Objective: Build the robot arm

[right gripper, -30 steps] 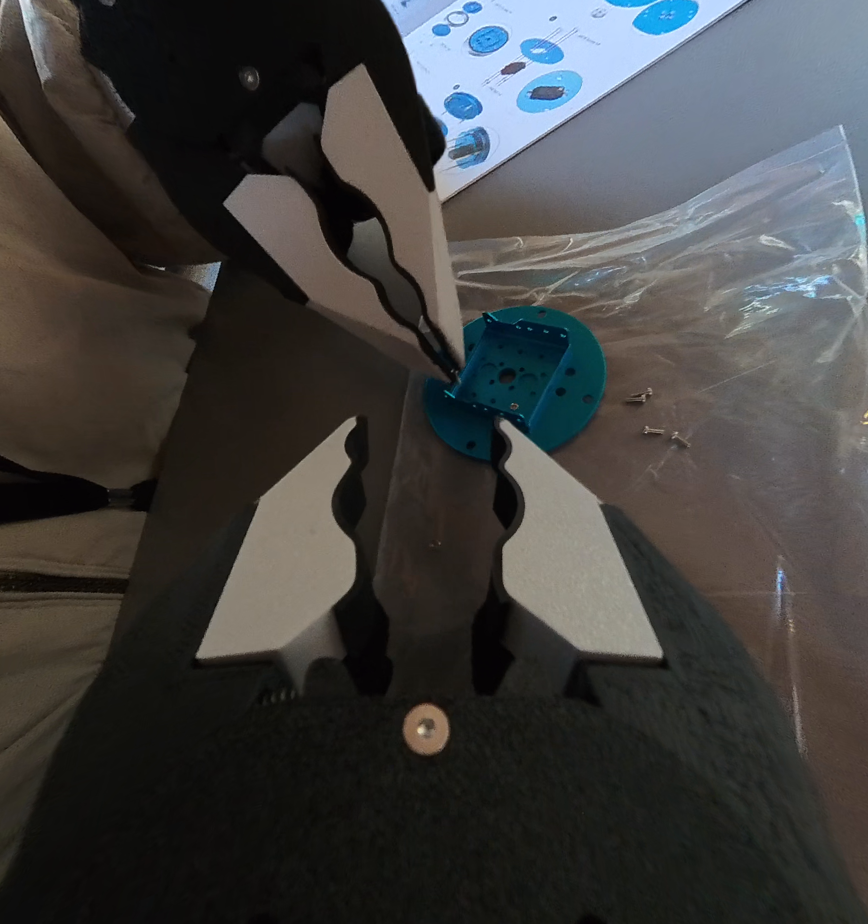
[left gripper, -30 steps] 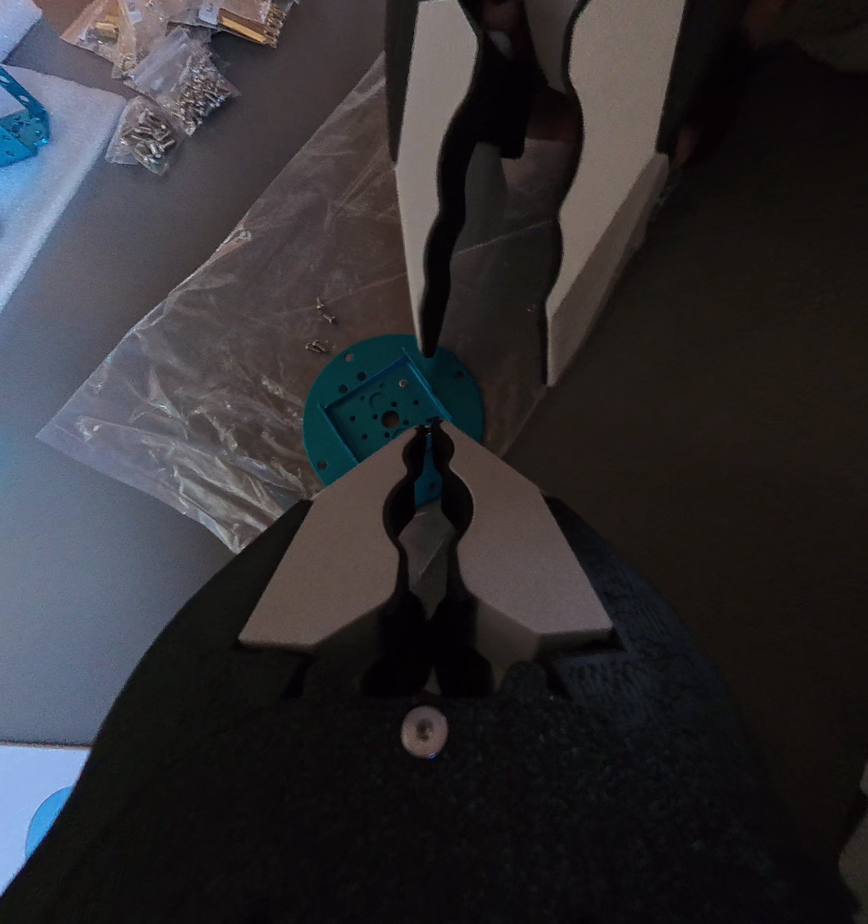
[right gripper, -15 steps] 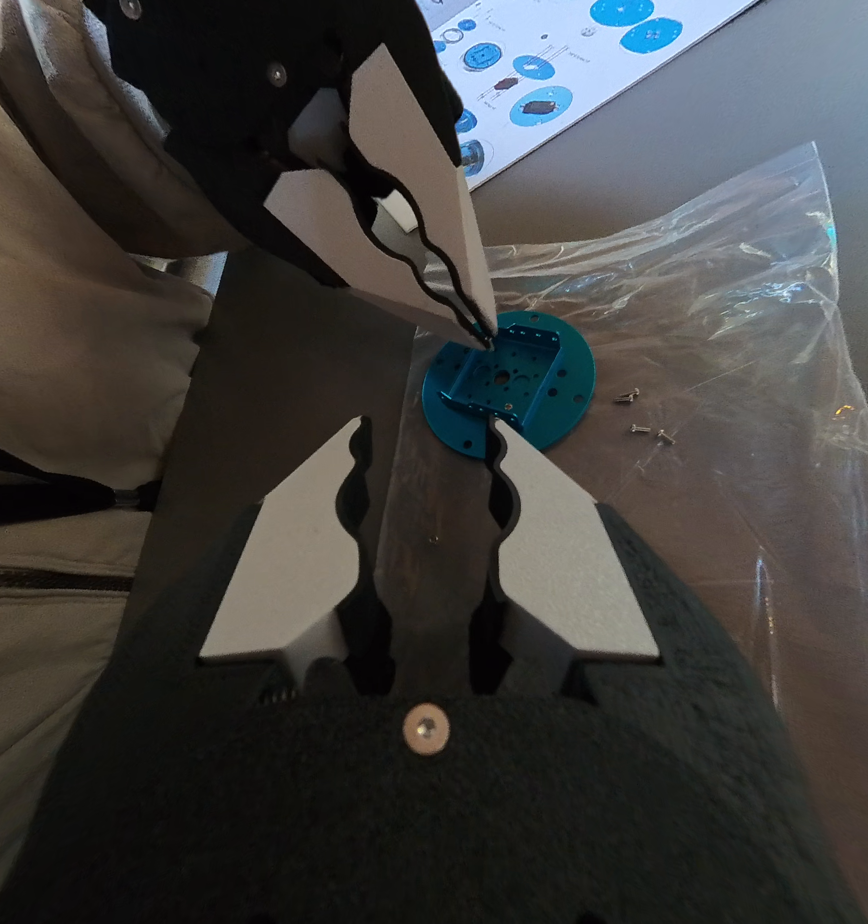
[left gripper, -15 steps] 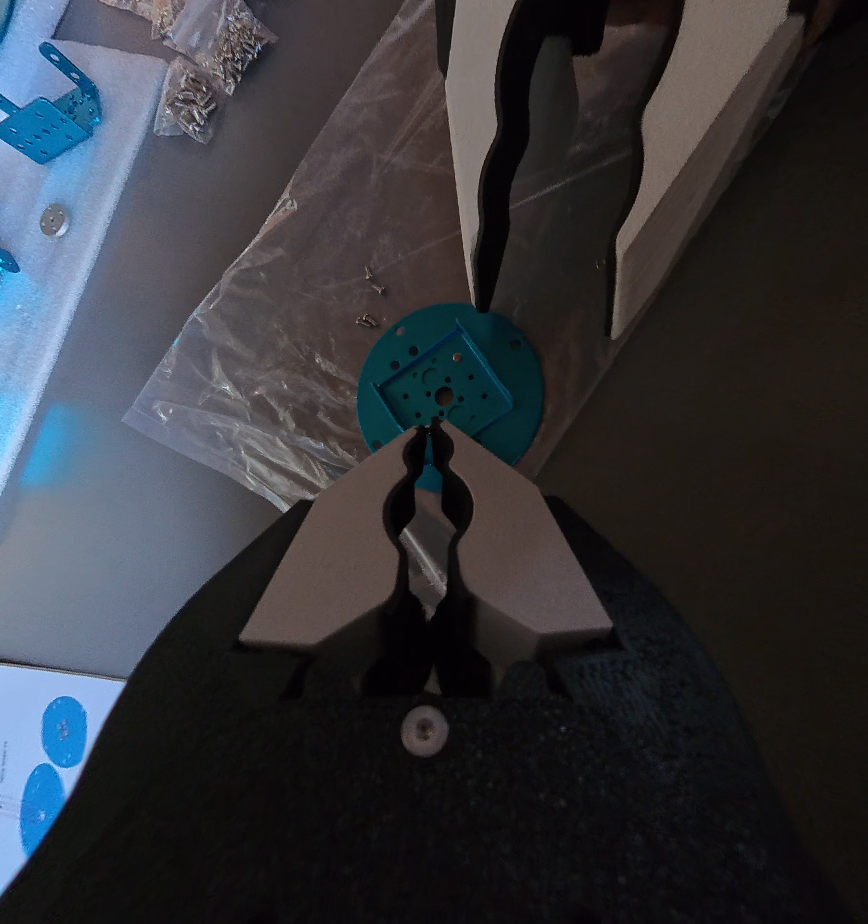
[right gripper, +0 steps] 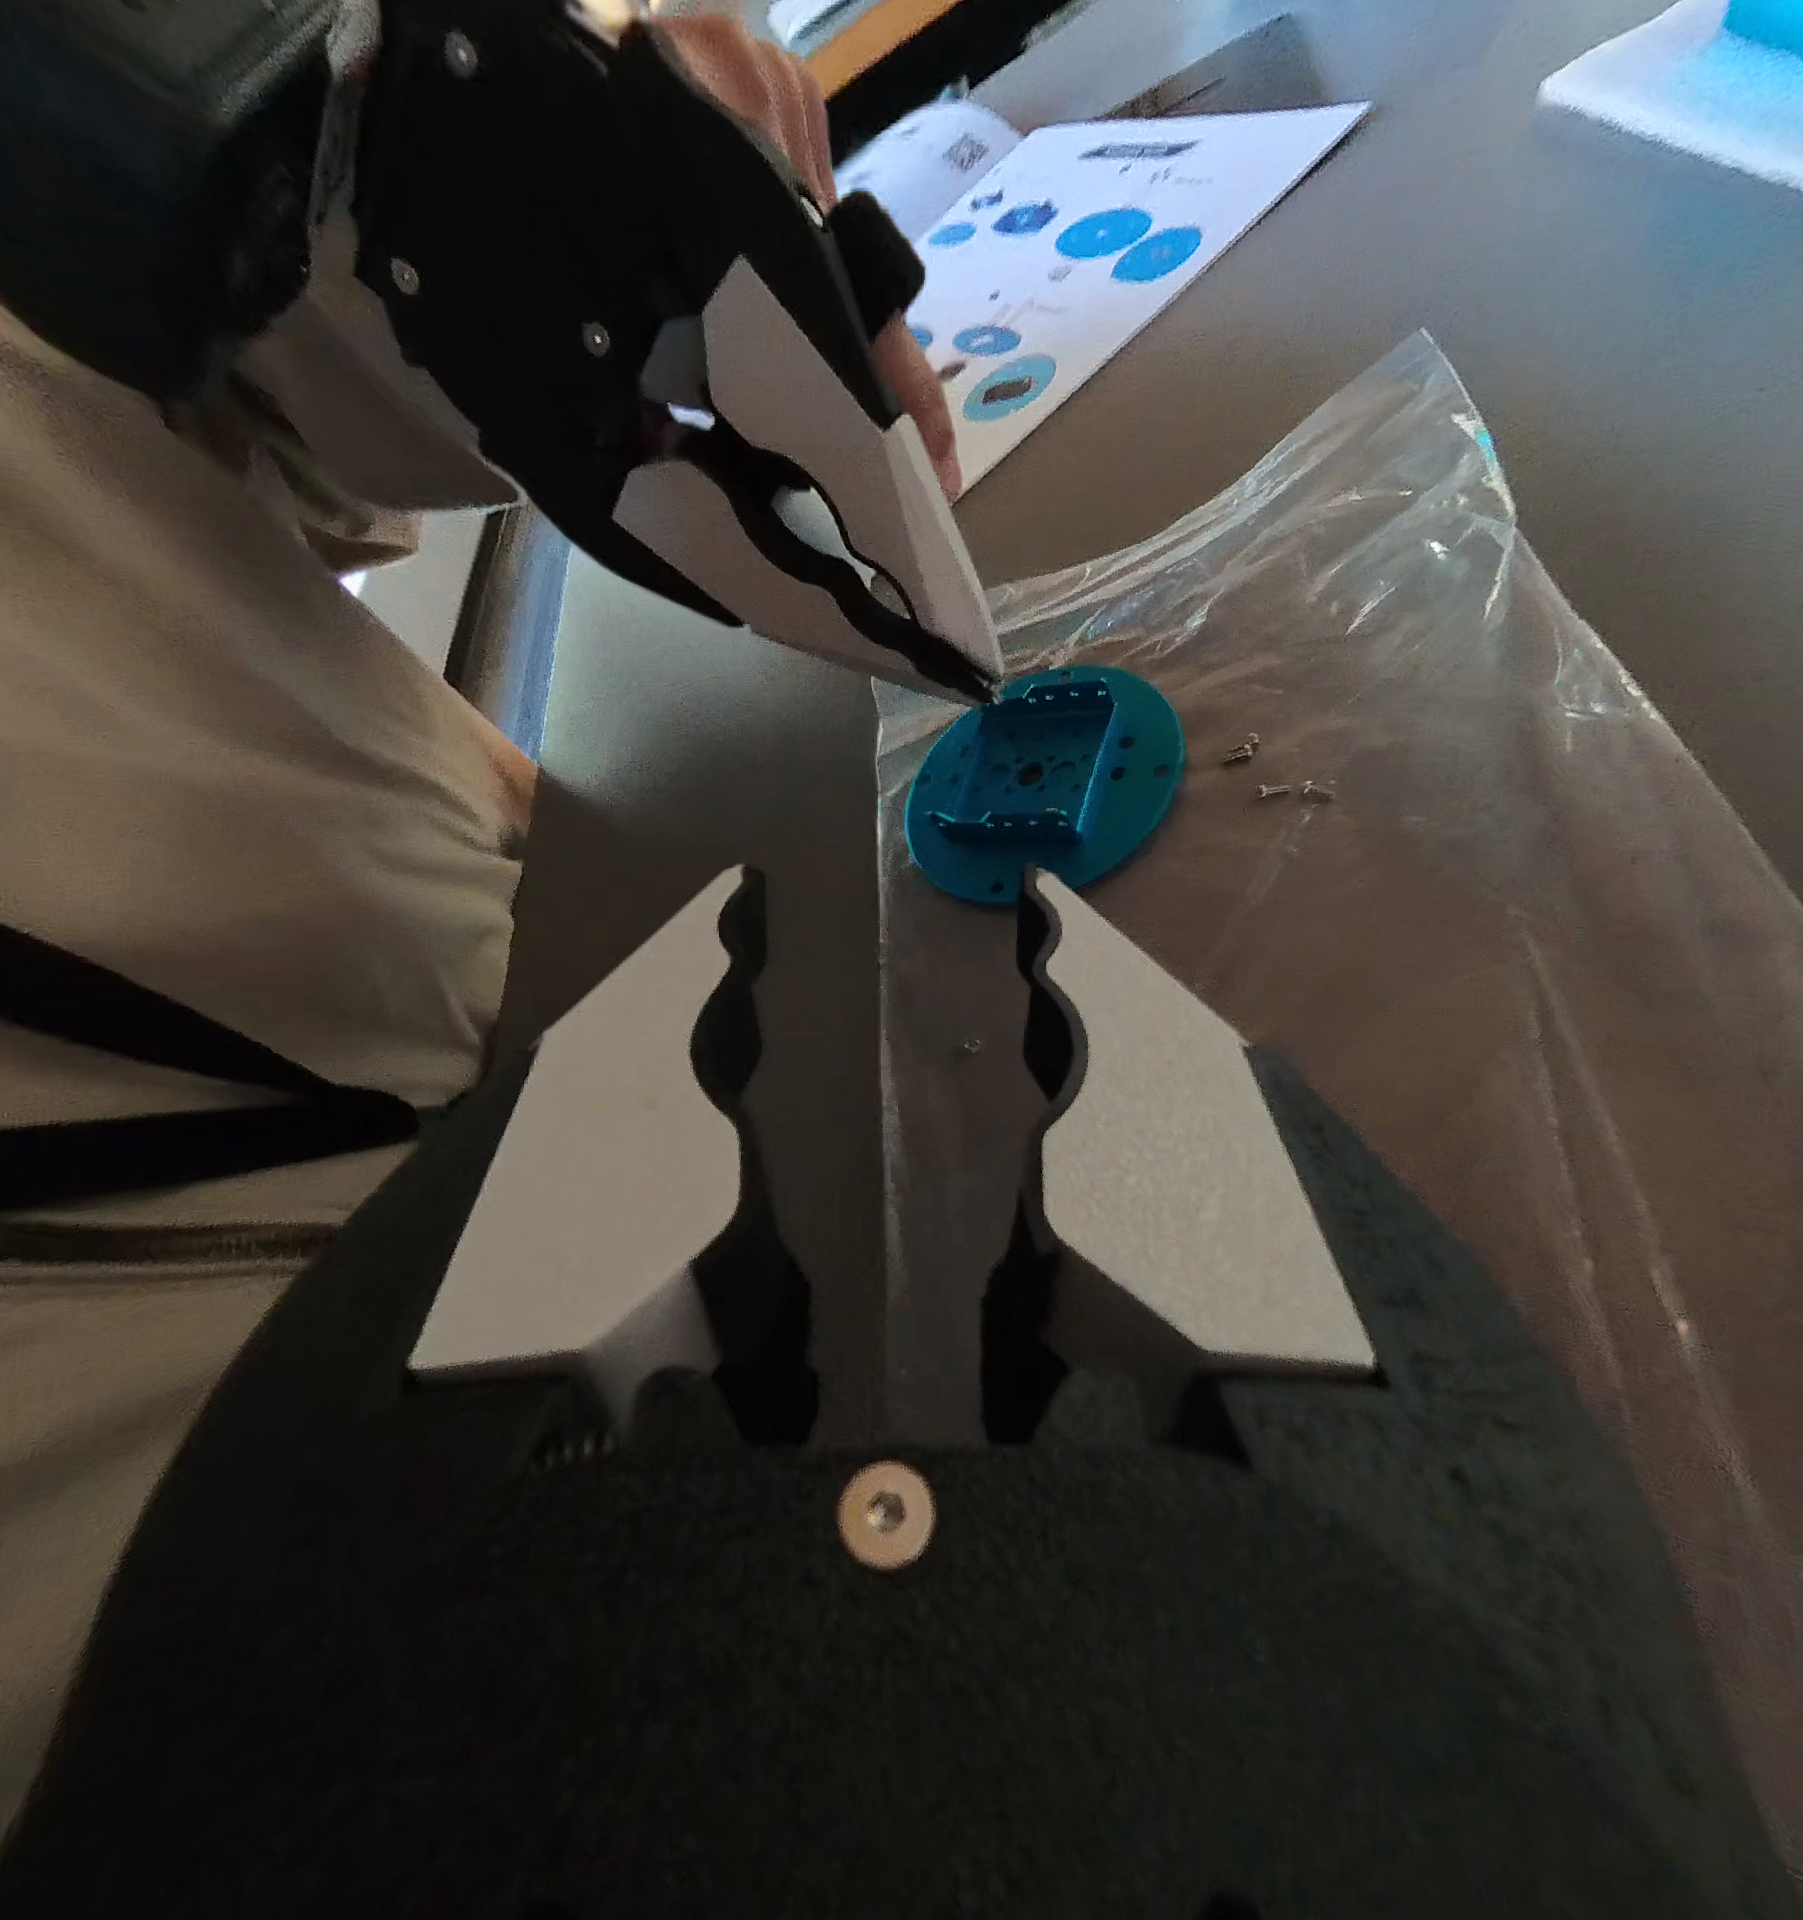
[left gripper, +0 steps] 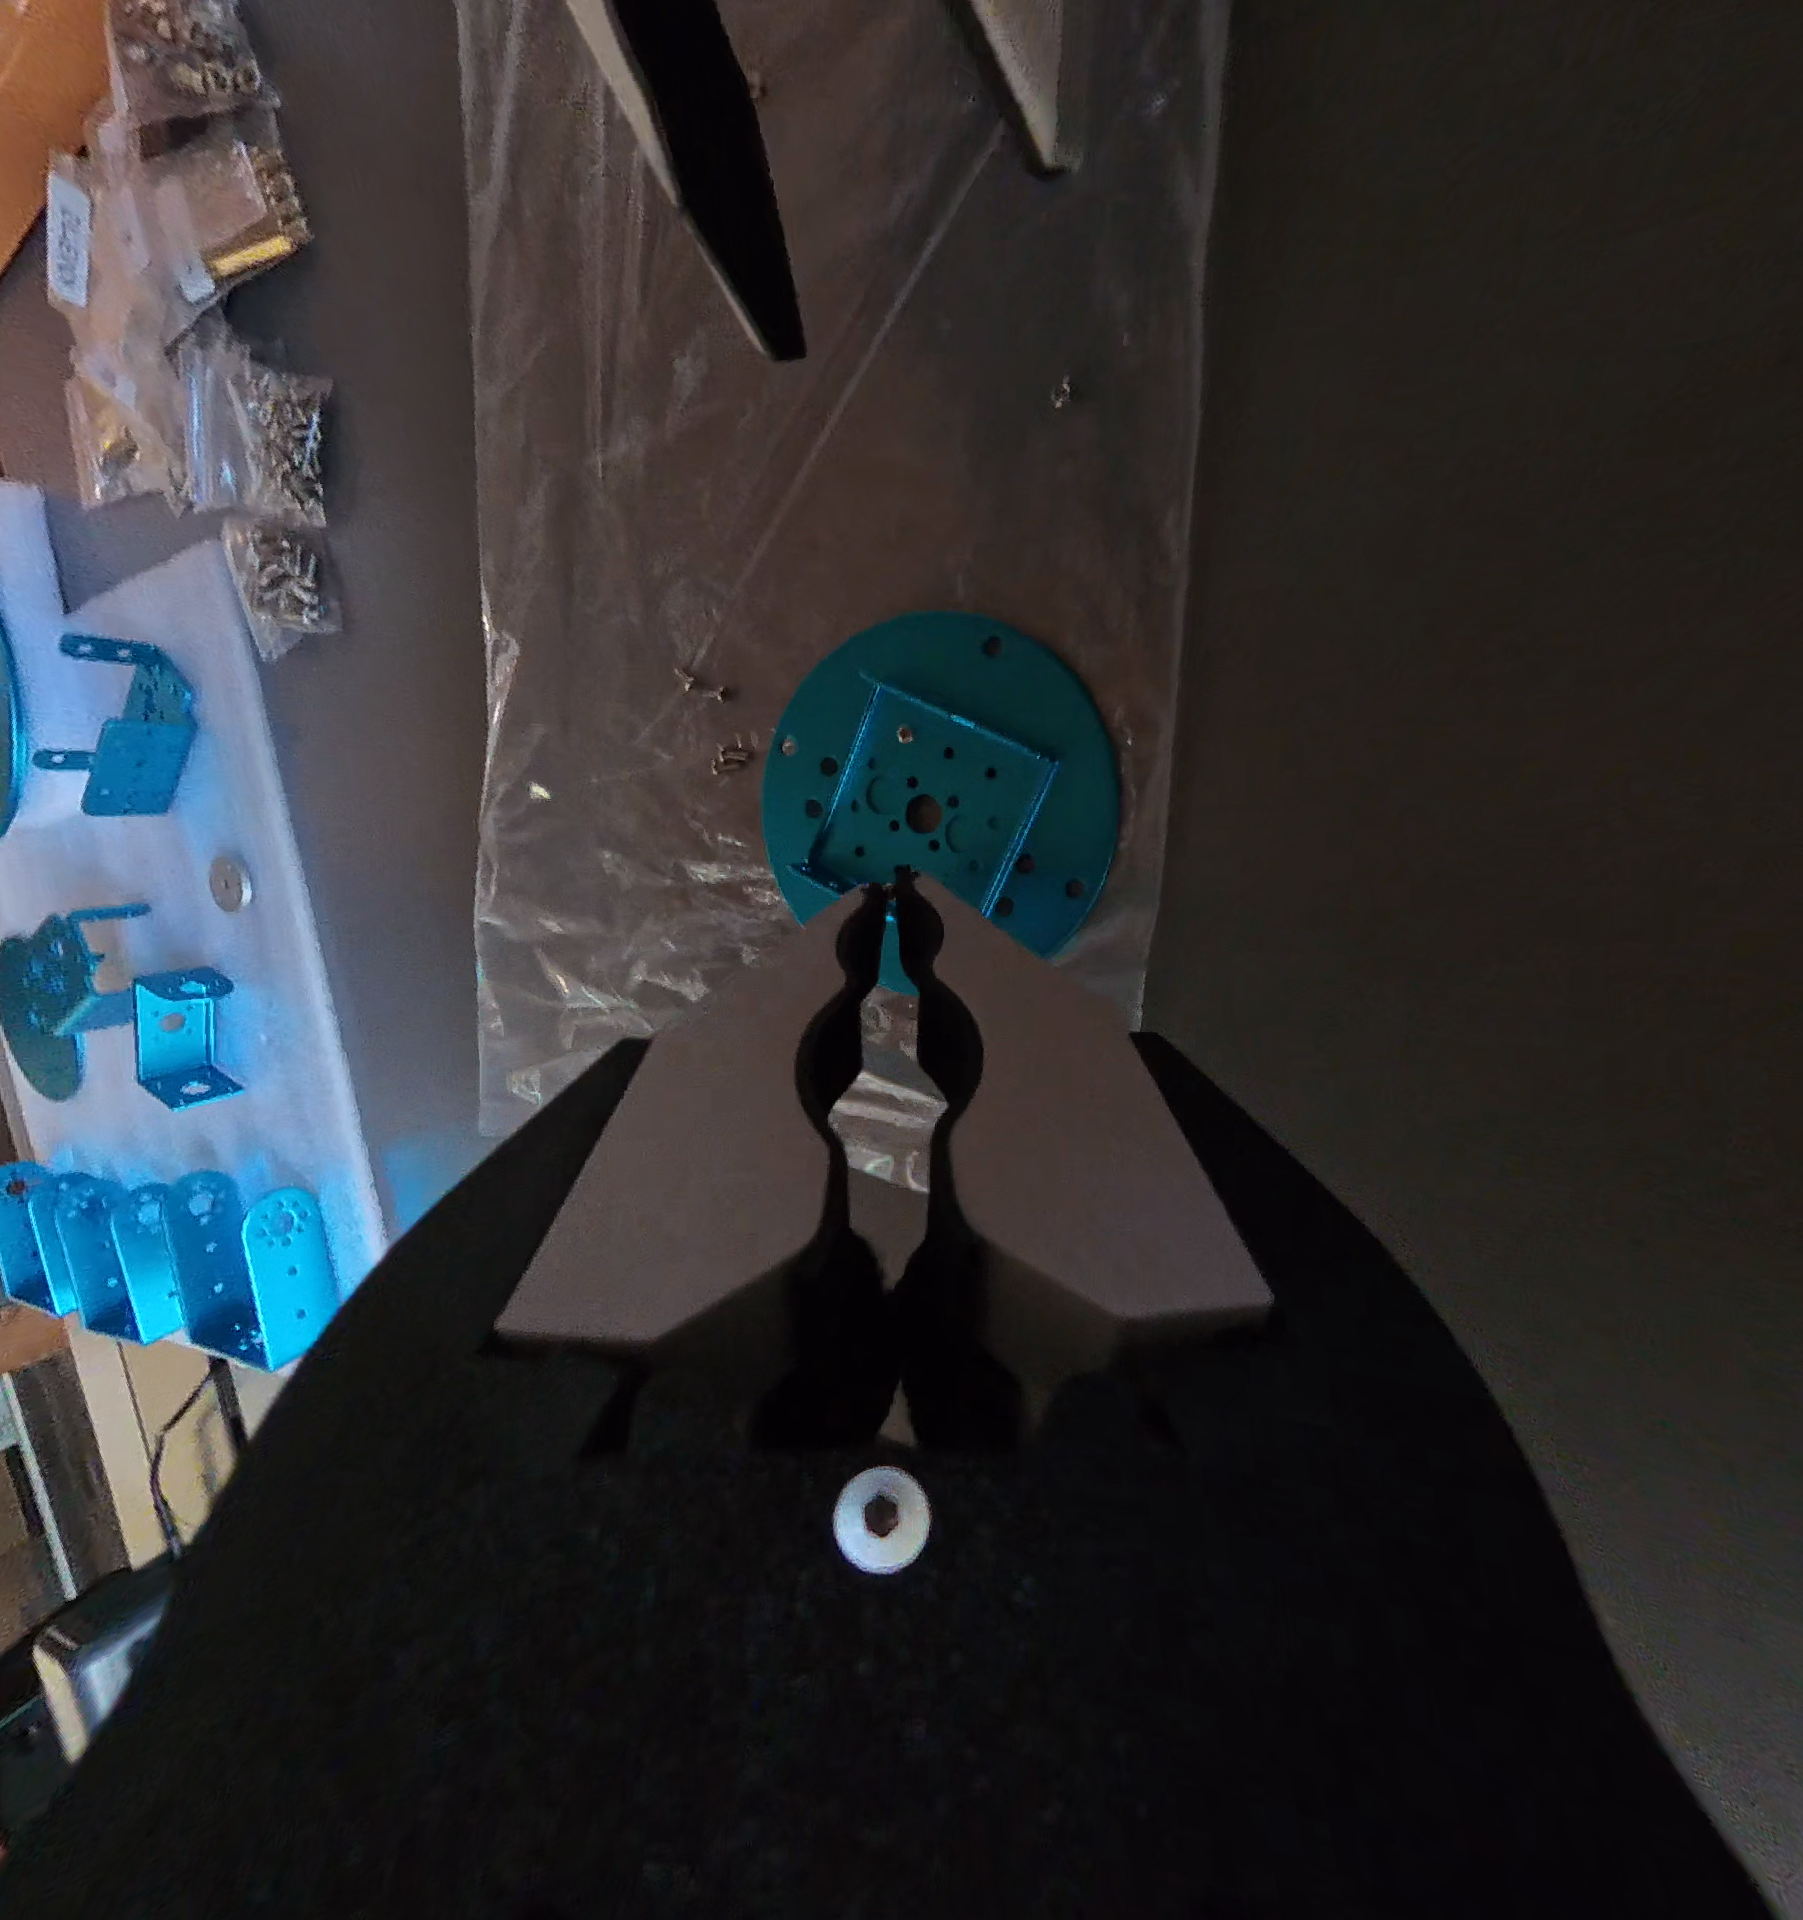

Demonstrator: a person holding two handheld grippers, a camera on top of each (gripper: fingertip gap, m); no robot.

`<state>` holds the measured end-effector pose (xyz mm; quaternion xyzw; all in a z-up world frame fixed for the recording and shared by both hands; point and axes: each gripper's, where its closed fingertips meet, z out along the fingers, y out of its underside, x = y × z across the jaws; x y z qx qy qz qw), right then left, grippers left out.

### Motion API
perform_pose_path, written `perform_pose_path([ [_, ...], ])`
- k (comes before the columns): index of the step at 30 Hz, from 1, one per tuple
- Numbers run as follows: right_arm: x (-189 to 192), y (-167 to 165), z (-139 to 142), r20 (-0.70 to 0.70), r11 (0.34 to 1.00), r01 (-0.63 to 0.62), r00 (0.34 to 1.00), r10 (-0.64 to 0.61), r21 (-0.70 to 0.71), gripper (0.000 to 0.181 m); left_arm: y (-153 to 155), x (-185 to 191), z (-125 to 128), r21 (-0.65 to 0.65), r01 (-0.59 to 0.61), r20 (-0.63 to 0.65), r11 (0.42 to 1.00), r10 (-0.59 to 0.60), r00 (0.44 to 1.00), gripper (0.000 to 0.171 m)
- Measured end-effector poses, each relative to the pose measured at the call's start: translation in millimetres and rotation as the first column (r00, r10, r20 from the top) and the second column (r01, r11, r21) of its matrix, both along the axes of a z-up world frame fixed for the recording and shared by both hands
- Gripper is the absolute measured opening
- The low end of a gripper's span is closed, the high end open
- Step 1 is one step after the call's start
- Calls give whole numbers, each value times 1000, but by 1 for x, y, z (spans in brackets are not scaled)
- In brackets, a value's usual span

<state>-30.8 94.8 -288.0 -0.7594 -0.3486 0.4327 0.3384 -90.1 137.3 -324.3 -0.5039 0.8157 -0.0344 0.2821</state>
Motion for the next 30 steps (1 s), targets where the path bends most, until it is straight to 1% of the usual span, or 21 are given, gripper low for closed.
perform_pose_path([
  [4, -8, 2, 2, -78, 990, 142, 987, -141, 7, 51, -4, 1, -5, -6, 40, -38, 999, -41, 998, 0],
  [7, -19, -1, -3, -82, 982, 182, 981, -178, 42, 51, -3, -2, -10, 8, 54, -70, 999, -53, 996, 1],
  [9, -25, -6, -6, -76, 986, 163, 984, -160, 37, 52, -3, -2, -11, 1, 56, -75, 998, -56, 996, 0],
  [14, -18, -4, -1, -102, 980, 193, 977, -189, 39, 48, -3, 0, -14, -34, 52, -63, 998, -54, 997, 0],
  [16, -17, -5, 2, -117, 981, 192, 976, -186, 36, 48, -1, -1, -16, -23, 57, -77, 998, -58, 995, 0],
  [20, -18, -6, -1, -98, 982, 184, 979, -180, 41, 48, 0, -1, -16, -38, 58, -90, 998, -61, 994, 0],
  [30, -21, -9, -3, -88, 986, 161, 984, -157, 36, 47, -2, -3, -17, -24, 71, -112, 997, -73, 991, 0],
])
